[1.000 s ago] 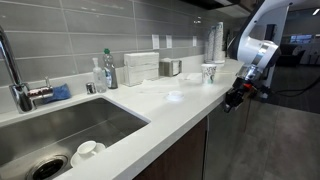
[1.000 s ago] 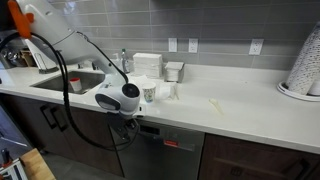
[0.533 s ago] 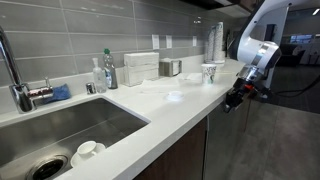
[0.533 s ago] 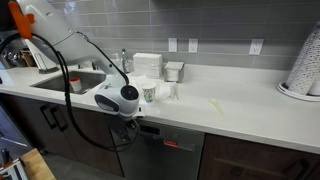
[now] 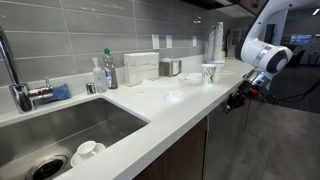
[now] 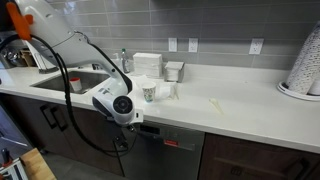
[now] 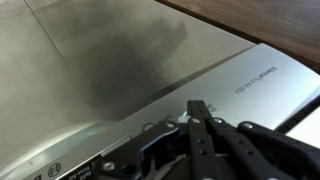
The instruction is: Push the button on the dishwasher
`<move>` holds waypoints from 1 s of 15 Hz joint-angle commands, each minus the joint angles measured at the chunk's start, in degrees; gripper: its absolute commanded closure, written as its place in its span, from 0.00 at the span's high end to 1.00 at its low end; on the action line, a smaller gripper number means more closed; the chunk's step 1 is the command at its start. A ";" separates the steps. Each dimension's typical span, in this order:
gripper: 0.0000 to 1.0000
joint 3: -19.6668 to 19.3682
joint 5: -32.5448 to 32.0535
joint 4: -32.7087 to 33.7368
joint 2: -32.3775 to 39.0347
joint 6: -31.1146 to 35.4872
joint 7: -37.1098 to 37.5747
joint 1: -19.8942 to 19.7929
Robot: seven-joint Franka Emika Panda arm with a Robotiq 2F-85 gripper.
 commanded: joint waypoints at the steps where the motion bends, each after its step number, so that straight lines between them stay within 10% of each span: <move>1: 0.00 -2.83 -4.13 -0.83 -0.77 -1.36 3.80 2.46; 9: 0.00 -9.42 -30.82 -6.20 -8.81 -9.18 23.92 0.07; 10: 0.26 -10.35 -33.67 -6.75 -11.02 -11.30 25.59 -0.73; 15: 0.55 -14.00 -44.67 -8.36 -23.28 -19.19 35.93 -3.46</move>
